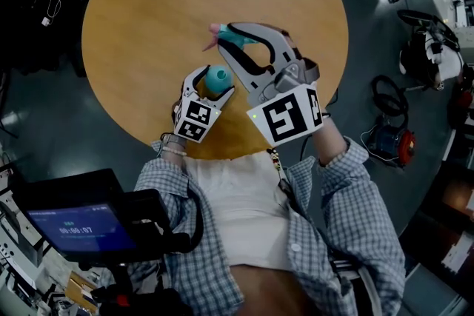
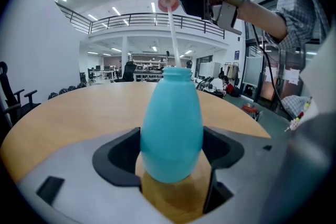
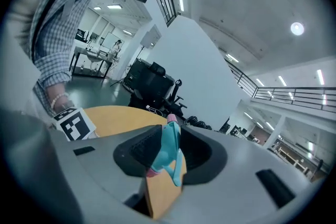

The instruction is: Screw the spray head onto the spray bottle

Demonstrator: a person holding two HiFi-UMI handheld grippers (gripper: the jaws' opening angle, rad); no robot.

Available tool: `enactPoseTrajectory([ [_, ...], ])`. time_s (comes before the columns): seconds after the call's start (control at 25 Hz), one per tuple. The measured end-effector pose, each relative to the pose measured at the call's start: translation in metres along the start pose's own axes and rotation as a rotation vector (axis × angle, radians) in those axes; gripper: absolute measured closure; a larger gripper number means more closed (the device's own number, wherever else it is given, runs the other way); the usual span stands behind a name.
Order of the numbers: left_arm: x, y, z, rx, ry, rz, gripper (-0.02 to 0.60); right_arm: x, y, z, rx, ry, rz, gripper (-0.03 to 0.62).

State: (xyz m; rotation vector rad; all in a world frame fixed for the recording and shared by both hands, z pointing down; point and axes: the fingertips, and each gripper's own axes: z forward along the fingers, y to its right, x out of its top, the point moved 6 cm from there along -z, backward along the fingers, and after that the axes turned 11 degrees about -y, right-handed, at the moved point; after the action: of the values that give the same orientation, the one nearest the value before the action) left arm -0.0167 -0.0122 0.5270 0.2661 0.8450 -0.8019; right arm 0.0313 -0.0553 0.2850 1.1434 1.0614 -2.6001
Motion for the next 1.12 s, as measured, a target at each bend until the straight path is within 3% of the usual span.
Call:
enactPoseTrajectory([
  [0.16, 0.001, 0.001, 0.0, 0.0, 0.003, 0.0, 0.207, -0.014, -0.023, 0.01, 0.027, 0.001, 0.004, 0.49],
  [0.56, 0.0, 0.001, -0.002, 0.001, 0.005, -0.001, 0.207, -0.051, -0.083, 0.03, -0.004, 0.038, -0.001, 0.49],
  [1.12, -0.001, -0.001, -0.004, 0.001, 0.009, -0.001, 0.207, -0.048, -0.097, 0.022, -0.022, 0.079, -0.005, 0.49],
])
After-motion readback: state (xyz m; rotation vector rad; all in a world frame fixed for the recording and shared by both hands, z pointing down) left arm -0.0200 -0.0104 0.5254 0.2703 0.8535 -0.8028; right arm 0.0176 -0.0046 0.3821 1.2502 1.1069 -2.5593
